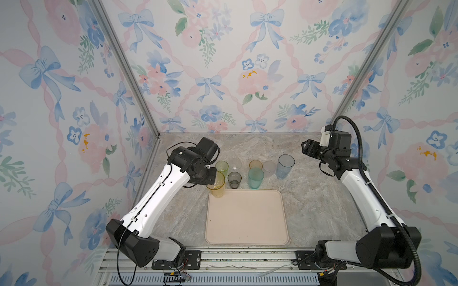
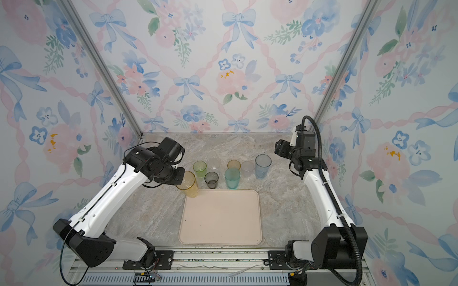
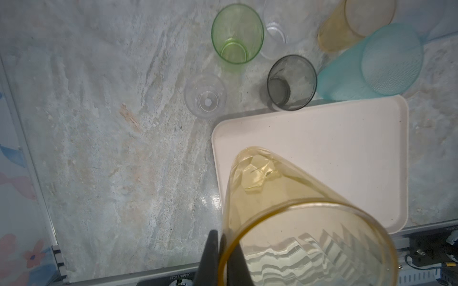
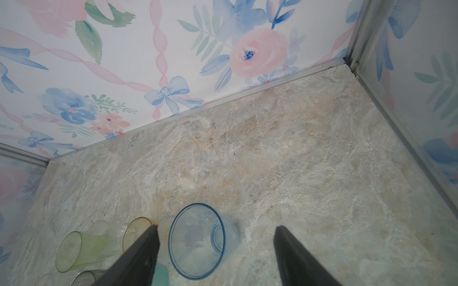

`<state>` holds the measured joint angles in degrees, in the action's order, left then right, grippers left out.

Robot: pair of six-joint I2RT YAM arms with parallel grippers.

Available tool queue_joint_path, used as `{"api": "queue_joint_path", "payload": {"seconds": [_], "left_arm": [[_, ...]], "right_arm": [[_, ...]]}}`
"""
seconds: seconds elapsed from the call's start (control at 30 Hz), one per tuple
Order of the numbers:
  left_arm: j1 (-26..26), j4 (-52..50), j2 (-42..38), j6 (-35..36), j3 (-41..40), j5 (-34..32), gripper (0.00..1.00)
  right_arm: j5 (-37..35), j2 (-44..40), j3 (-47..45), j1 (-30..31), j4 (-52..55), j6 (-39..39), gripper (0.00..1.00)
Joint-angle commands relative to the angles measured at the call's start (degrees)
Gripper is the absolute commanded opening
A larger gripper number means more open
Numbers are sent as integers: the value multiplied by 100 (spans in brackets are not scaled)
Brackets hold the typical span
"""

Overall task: Place the glasses into the tray
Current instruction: Place the glass on the tray.

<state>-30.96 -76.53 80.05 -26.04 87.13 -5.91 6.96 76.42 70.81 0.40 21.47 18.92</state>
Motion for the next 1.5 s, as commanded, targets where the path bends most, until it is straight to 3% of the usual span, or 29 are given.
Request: {"api": "queue_joint_path", "payload": {"seconds": [0.0, 0.27, 0.57, 1.47], "left_arm": [[-30, 271, -113, -384, -485, 49, 0], [96, 1448, 34, -445, -1276, 49, 0], [247, 1596, 425, -198, -1320, -59, 0], [415, 1786, 454, -5, -1690, 80, 0]], "right_arm": [[152, -70, 147, -23, -65, 21, 75], [187, -254, 12, -82, 53, -96, 75], [210, -572, -108, -275, 224, -156, 75], [205, -743, -128, -366, 393, -159, 76]]}}
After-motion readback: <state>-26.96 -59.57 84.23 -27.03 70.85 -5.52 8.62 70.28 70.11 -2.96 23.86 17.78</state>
